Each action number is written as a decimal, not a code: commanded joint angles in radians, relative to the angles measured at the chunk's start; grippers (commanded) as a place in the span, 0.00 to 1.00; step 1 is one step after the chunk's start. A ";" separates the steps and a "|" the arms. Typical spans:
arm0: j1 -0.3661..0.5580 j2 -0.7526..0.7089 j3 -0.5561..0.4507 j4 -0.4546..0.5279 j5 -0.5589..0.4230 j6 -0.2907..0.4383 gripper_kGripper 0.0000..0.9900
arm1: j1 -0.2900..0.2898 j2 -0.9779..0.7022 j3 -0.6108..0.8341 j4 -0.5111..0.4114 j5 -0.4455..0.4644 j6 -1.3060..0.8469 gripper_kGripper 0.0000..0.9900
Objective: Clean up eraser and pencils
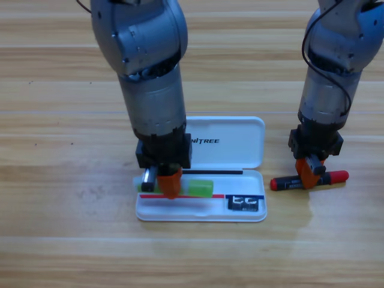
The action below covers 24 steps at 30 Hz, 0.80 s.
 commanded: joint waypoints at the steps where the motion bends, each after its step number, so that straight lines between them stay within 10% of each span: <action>1: -0.025 0.073 -0.015 -0.001 -0.009 -0.018 0.00 | -0.025 0.095 0.033 -0.012 -0.029 0.010 0.00; 24: -0.025 0.133 -0.046 -0.006 -0.011 -0.060 0.00 | 0.042 -0.167 0.033 0.097 -0.028 0.152 0.00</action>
